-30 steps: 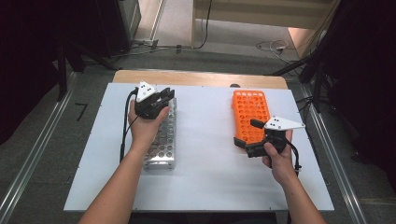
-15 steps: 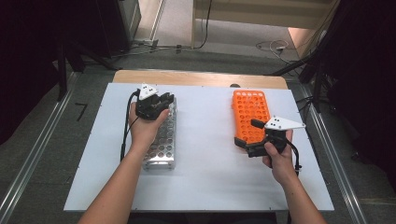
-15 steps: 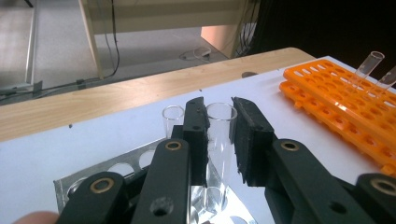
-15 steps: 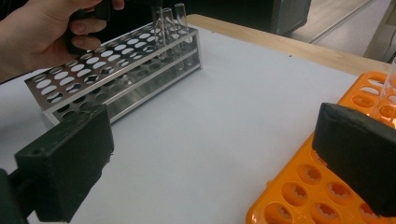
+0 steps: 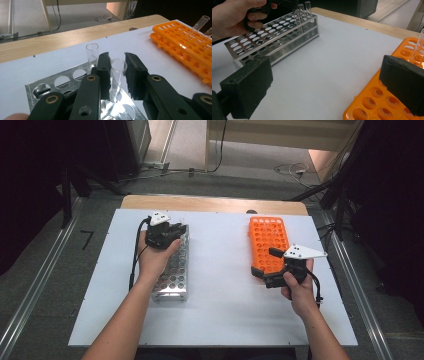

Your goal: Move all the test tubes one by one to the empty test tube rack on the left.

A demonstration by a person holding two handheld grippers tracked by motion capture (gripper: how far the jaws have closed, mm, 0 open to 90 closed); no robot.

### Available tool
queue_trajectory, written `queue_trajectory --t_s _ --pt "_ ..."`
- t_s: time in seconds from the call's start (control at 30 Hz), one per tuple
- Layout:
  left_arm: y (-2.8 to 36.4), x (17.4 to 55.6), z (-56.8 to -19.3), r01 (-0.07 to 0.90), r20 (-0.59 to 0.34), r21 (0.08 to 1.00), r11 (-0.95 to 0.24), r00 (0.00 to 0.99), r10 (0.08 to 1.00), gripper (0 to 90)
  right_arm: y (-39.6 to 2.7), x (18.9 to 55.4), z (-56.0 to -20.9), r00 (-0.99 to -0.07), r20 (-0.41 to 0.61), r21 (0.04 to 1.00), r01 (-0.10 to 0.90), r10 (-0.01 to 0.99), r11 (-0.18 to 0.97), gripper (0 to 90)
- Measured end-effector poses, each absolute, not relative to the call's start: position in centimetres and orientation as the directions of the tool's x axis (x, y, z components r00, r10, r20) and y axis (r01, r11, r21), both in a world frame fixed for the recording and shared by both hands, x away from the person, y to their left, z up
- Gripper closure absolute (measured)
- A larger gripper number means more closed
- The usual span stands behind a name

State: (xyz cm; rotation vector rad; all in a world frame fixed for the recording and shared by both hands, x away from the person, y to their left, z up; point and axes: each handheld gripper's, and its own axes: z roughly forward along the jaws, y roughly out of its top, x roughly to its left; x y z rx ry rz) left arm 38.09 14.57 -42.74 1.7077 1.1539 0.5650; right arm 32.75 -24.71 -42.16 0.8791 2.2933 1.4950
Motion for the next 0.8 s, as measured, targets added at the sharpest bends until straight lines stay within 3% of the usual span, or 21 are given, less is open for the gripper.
queue_trajectory --t_s 0.33,0.8 --pt "14.7 37.9 -42.5 0.432 -0.148 0.898 -0.078 0.465 0.873 68.0 -24.7 32.8 -42.2 -0.780 0.101 0.895 0.343 0.617 0.286 0.0" --pt "15.0 35.7 -41.2 0.371 -0.201 0.928 -0.018 0.542 0.816 44.1 -25.2 33.0 -42.1 -0.774 0.101 0.897 0.343 0.624 0.280 0.0"
